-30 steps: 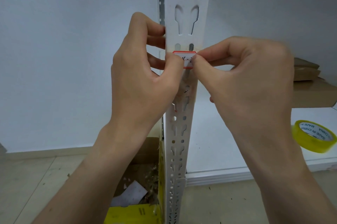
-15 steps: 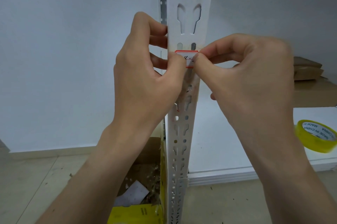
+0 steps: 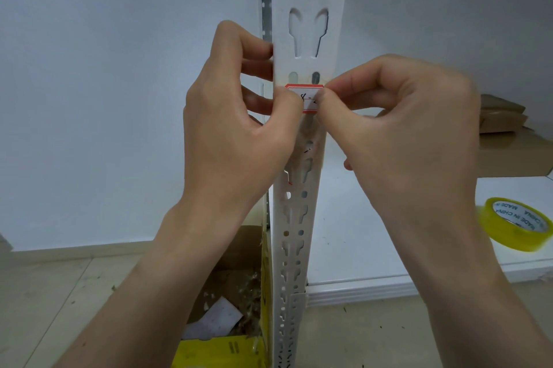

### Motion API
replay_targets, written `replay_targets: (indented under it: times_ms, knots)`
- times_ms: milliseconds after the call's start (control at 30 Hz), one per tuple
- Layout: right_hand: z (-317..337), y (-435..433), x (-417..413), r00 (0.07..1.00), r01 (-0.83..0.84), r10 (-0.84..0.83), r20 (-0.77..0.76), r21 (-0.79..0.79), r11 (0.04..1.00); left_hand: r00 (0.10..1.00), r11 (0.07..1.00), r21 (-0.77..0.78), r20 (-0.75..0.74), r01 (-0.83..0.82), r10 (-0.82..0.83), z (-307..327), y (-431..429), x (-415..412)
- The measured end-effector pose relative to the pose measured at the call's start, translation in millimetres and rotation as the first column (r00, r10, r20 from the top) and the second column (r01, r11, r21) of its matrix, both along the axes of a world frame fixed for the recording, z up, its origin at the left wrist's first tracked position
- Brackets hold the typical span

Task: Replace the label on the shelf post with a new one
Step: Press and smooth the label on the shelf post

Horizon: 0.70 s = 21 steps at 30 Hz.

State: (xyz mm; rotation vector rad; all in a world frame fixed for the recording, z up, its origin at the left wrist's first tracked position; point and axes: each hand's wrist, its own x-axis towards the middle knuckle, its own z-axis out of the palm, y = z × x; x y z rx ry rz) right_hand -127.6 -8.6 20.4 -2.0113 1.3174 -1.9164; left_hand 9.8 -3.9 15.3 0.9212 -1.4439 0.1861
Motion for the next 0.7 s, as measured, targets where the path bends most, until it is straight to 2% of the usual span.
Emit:
replay_targets:
  times_ms: [367, 700]
  knots:
    - [1.6, -1.8, 2.1, 0.999, 0.021, -0.020, -0.037, 0.033, 0.999, 1.000, 1.000, -0.001, -0.020, 0.018, -0.018, -1.1, -1.3, -0.2]
    - [-1.1, -1.4, 4.0, 0.999, 0.036, -0.037, -0.017, -0.039, 0.999, 1.000, 1.000, 0.005, -0.003, 0.011, -0.011, -0.2, -1.8, 0.9]
